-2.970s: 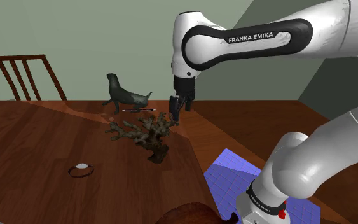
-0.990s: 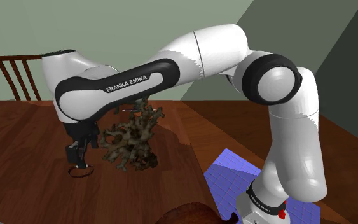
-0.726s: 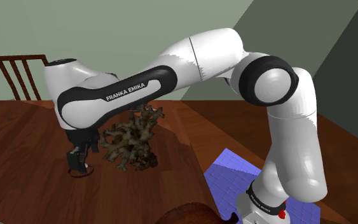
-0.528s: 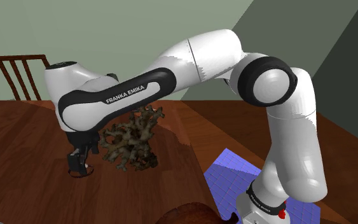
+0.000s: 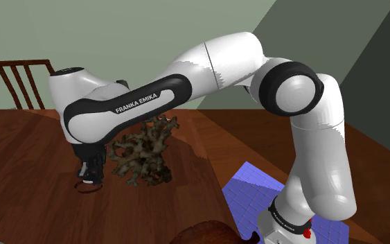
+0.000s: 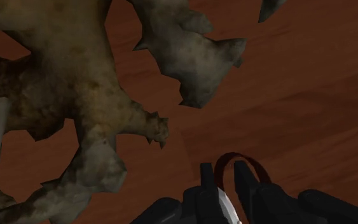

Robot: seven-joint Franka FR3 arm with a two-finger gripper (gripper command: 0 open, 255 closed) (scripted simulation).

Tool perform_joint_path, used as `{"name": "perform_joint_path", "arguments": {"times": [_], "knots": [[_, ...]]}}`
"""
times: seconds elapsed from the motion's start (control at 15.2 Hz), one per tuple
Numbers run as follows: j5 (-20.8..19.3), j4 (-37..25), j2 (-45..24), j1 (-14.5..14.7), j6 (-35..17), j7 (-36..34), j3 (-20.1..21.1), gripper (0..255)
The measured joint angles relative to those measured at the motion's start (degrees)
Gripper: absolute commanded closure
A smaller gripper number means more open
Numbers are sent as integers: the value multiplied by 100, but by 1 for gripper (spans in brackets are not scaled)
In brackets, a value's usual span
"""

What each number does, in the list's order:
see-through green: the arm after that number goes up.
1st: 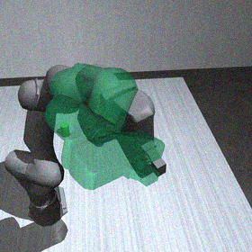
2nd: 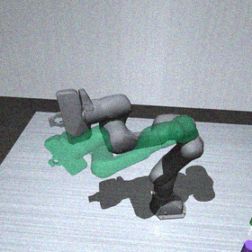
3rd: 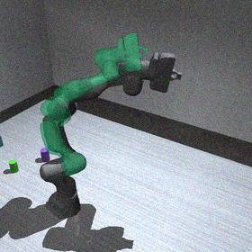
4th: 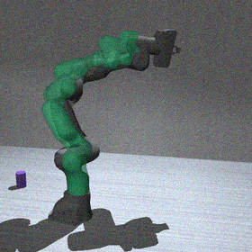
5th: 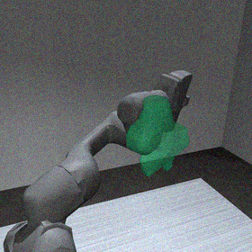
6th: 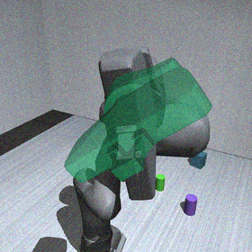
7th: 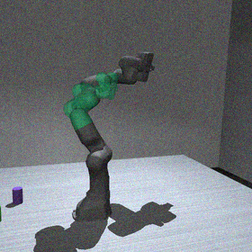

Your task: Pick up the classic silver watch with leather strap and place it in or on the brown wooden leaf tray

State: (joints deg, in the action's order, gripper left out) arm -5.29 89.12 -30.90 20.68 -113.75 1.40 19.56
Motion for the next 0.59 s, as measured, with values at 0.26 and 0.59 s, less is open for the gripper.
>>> {"name": "perform_joint_path", "arguments": {"times": [0.26,0.59], "knots": [[0,0,0,1,0,0,1,255],[15,-27,50,-10,75,8,8,255]]}}
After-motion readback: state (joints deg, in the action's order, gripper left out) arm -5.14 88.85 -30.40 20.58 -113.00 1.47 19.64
